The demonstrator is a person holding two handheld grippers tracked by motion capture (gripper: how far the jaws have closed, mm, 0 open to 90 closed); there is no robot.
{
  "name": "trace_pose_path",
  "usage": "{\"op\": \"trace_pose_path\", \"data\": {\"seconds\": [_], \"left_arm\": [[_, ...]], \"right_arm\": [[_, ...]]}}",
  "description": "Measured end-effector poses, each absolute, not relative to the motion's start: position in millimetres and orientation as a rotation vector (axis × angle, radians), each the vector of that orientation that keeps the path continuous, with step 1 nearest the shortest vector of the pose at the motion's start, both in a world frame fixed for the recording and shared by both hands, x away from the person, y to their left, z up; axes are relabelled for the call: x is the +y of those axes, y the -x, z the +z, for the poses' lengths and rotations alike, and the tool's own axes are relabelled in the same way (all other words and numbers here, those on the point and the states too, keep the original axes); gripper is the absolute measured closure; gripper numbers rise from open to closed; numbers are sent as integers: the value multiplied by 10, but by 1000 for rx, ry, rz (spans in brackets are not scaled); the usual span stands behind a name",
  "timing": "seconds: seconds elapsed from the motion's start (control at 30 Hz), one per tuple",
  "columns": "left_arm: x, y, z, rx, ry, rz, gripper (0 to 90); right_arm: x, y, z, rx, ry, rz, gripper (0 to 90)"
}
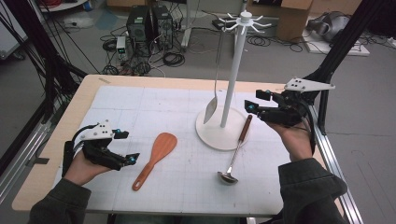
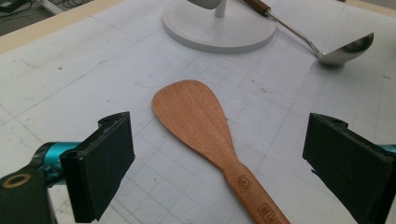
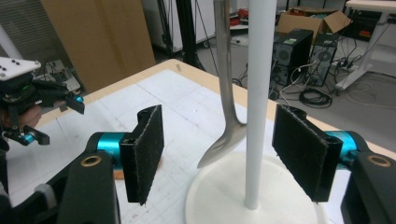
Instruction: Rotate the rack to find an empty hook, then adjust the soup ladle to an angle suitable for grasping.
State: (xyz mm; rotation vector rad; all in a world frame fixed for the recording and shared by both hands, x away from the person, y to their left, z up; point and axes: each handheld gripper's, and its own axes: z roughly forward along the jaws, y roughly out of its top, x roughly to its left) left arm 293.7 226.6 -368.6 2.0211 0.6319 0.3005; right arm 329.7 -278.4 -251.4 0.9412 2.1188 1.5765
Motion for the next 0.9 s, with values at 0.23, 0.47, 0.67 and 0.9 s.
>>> {"op": "trace_pose_path", "data": {"seconds": [0.23, 0.47, 0.67, 0.9], "left_arm": [[2255, -2927, -3688, 627, -2029, 301, 93], [2262, -2932, -3700, 630, -2032, 305, 93], [2275, -2930, -3711, 639, -2030, 307, 93], [2272, -2928, -3710, 644, -2031, 315, 93]], "right_arm": [[-2803, -3292, -2742, 2143, -985, 1570, 320], [-2811, -3286, -2896, 2169, -1013, 1544, 318], [-2800, -3250, -3018, 2193, -1022, 1513, 319], [-2798, -3197, -3213, 2233, -1029, 1475, 327]]}}
